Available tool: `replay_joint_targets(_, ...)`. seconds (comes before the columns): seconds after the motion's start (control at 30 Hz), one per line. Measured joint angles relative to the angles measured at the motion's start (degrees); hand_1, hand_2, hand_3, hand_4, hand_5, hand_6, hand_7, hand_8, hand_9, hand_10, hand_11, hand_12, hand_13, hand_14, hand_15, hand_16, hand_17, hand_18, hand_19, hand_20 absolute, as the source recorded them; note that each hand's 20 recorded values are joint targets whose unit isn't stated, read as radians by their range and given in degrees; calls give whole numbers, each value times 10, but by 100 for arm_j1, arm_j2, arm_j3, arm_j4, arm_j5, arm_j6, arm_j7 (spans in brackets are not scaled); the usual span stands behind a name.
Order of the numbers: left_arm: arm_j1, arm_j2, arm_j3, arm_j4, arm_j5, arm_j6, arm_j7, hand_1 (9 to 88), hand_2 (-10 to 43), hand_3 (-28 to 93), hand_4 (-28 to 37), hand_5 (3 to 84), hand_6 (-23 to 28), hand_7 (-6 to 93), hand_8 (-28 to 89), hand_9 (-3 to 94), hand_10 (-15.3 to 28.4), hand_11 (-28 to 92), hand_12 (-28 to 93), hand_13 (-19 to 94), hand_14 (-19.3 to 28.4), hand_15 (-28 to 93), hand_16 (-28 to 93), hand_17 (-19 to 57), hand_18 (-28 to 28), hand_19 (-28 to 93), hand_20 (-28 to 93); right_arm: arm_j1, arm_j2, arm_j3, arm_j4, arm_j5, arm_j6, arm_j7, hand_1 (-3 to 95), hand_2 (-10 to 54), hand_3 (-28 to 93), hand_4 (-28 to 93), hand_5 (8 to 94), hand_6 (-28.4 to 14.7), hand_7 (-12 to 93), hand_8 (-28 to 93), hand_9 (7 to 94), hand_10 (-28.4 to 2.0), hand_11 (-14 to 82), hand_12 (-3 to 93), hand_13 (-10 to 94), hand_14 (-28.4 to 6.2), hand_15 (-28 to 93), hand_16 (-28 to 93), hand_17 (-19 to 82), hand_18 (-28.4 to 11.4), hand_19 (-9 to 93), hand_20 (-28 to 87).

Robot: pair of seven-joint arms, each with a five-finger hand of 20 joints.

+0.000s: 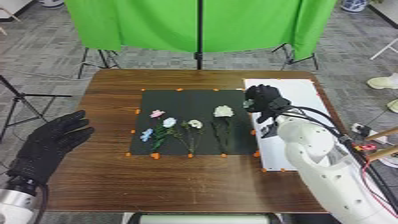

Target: Arrange flowers

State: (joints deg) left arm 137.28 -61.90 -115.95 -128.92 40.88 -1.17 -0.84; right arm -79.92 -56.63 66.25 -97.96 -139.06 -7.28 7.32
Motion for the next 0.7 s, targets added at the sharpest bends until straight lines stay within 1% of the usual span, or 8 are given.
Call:
replay_joint_targets(0.2,22,-16,-25,-2,0,0,-5,287,53,699,-253,422,51,201,-108,374,122,274,153,297,156,431,-43,-54,226,532,1,-416,-27,233,-270,300,-428,19,513,-83,823,-283,622,-9,598,-172,765,-37,275,451,779,-7,530,313,362,-158,836,357)
replay_joint_targets(0.47,29,-41,-55,-3,2,-1,-7,286,54,698,-252,422,52,198,-107,373,123,274,153,297,157,429,-42,-54,226,532,1,-763,-27,341,-469,274,-476,-55,502,-86,826,-283,607,-8,594,-171,752,-36,267,449,761,-5,532,314,350,-157,829,356)
replay_joint_targets(0.7,27,-40,-55,-3,2,-3,-9,286,54,698,-252,422,53,196,-105,372,124,272,154,296,158,429,-41,-54,225,530,2,-783,-32,343,-503,230,-538,-68,486,-90,824,-283,589,-13,590,-171,736,-45,268,446,740,-9,532,311,334,-156,819,354)
